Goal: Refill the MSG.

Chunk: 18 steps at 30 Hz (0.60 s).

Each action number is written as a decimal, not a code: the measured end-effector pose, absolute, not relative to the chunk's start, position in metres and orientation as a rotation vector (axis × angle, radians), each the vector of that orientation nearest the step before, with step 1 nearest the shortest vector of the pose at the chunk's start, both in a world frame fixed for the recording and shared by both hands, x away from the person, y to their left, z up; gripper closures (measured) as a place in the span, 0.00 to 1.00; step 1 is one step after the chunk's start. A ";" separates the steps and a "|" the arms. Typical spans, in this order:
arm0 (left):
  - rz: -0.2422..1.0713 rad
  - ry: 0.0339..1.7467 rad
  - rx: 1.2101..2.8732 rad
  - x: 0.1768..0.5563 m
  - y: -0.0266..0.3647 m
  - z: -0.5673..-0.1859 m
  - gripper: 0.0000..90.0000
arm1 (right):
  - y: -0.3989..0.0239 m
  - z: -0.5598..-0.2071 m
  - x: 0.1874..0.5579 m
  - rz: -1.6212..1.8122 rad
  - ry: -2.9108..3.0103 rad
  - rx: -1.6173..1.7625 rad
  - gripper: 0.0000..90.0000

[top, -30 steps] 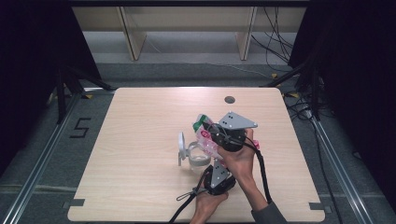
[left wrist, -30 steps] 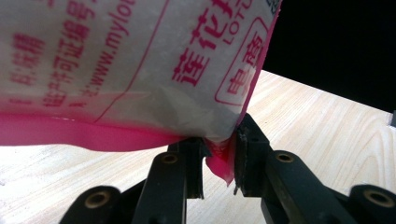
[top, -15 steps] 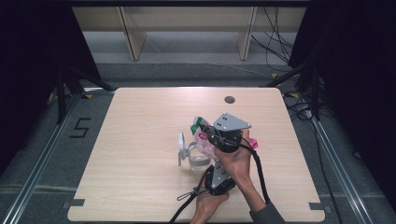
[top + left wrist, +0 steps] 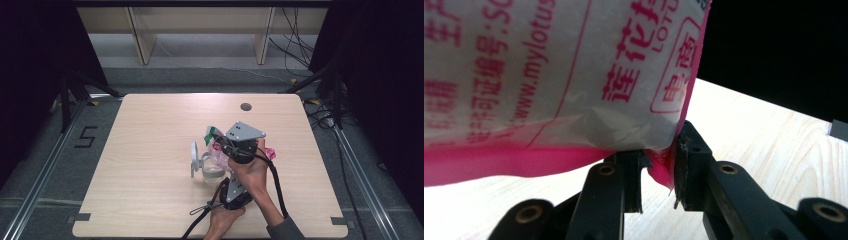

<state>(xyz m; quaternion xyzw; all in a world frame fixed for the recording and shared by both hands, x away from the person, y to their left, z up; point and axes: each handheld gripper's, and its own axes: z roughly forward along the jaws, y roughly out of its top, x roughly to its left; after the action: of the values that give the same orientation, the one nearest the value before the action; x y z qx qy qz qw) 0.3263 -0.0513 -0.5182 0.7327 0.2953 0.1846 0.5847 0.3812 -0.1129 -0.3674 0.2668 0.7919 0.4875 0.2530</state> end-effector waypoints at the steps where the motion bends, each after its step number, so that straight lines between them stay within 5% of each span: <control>1: 0.432 0.695 1.701 0.326 -0.051 -0.518 0.84 | -0.113 -0.367 0.381 1.331 2.122 0.726 1.00; 18: 0.442 0.658 1.730 0.326 -0.048 -0.516 0.84 | -0.109 -0.366 0.379 1.307 2.138 0.679 1.00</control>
<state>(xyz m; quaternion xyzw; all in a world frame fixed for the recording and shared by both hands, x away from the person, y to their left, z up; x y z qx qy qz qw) 0.3262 -0.0484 -0.5157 0.7403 0.2815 0.1891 0.5805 0.3794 -0.1088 -0.3657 0.2518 0.7931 0.4848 0.2692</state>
